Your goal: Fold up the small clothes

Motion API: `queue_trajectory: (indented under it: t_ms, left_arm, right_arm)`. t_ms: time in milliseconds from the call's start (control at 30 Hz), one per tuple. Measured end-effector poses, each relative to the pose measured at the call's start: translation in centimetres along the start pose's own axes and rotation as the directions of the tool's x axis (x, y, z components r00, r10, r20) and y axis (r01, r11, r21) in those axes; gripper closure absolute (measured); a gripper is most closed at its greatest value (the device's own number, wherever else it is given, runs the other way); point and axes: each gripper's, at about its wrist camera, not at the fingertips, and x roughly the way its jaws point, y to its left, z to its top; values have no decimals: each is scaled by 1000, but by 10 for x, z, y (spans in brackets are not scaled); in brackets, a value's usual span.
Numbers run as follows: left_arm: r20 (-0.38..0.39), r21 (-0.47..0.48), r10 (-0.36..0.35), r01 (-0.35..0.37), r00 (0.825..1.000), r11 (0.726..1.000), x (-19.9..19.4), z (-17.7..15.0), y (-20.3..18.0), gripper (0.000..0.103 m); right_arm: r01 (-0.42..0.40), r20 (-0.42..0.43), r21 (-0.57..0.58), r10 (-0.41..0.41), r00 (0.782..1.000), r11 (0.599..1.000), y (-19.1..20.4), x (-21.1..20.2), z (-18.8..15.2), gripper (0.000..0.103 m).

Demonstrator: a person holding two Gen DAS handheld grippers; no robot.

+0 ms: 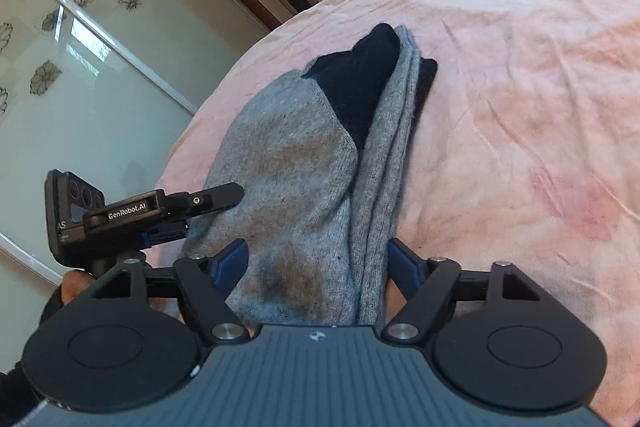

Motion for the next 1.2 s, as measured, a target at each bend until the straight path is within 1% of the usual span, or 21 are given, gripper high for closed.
queue_trajectory:
  t_ms: [33, 133, 300, 333, 367, 400, 433, 500, 600, 667, 700, 733, 767, 800, 867, 967, 1033, 1067, 1133, 1167, 1200]
  left_arm:
    - [-1, 6, 3, -3, 1000, 1000, 0, 0, -1, 45]
    - [-5, 0, -3, 3, 1000, 1000, -2, -2, 1, 45]
    - [-2, 1, -8, 8, 1000, 1000, -4, -3, 3, 45]
    - [-4, 0, -7, 7, 1000, 1000, -5, -3, 2, 45]
    - [-9, -5, -6, 6, 1000, 1000, -6, -2, 3, 45]
    - [-20, -13, -5, 5, 1000, 1000, -8, -3, 3, 45]
    - [-35, -16, -6, 5, 999, 1000, -11, -5, 3, 45]
    - [-67, -23, -34, 32, 997, 999, -20, -12, 6, 44]
    - [-65, -123, -150, 141, 987, 982, -29, -31, 20, 44]
    - [-51, -155, -175, 165, 983, 974, -27, -36, 21, 46]
    - [-57, -160, -170, 159, 984, 974, -24, -36, 19, 60]
    - [-82, -166, -146, 131, 986, 977, -19, -35, 17, 75]
    - [-104, -171, -129, 110, 986, 979, -16, -35, 17, 88]
    - [-105, -172, -124, 104, 987, 979, -17, -34, 15, 89]
    - [-107, -130, -103, 89, 989, 988, -29, -35, 8, 91]
    - [-120, -47, -125, 120, 985, 992, -46, -44, -2, 91]
    - [-149, 11, -71, 74, 986, 997, -41, -57, -1, 90]
    - [-122, 38, -82, 87, 989, 995, -43, -61, -1, 88]
    - [-110, 73, -96, 105, 989, 992, -50, -63, -3, 84]
    - [-99, 88, -105, 114, 990, 990, -55, -64, -3, 75]
    - [-77, 108, -117, 125, 990, 986, -61, -65, -3, 64]
  right_arm:
    - [24, -15, -28, -24, 1000, 999, 0, 2, 0, 85]
    - [4, -30, -39, -5, 1000, 999, -11, -5, 1, 88]
    - [-13, -5, 5, 13, 1000, 1000, -15, -6, -5, 86]
    - [-27, 1, 27, 27, 1000, 999, -16, -8, -6, 77]
    - [-39, 3, 52, 39, 999, 998, -16, -11, -7, 72]
    - [-46, 10, 66, 45, 999, 997, -14, -15, -8, 56]
    - [-46, 30, 72, 44, 999, 996, -12, -23, -9, 36]
    - [-36, 62, 62, 32, 998, 997, -9, -37, -12, 17]
    - [-19, 38, 86, 16, 999, 996, -13, -39, -15, 17]
    - [-19, 38, 57, 17, 999, 998, -8, -27, -17, 18]
    - [-15, 34, 34, 13, 999, 999, -3, -22, -17, 20]
    - [-5, 15, 10, 5, 1000, 1000, 3, -15, -15, 41]
    - [7, -37, 4, -7, 999, 1000, 4, -5, -8, 67]
    - [9, -66, -9, -10, 998, 1000, 5, 1, -6, 83]
    - [10, -70, -81, -16, 997, 997, 12, -7, -3, 83]
    - [-34, -65, -126, 26, 998, 991, 8, -30, -4, 84]
    - [-5, -120, -137, -12, 993, 991, 2, -21, -14, 82]
    - [-15, -99, -137, 1, 995, 990, -2, -19, -17, 85]
    - [-44, -102, -97, 34, 994, 994, -7, -21, -7, 65]
    - [-30, -62, -78, 25, 998, 996, -7, -25, 1, 57]
    - [-29, 2, -66, 29, 1000, 997, -8, -32, 11, 39]
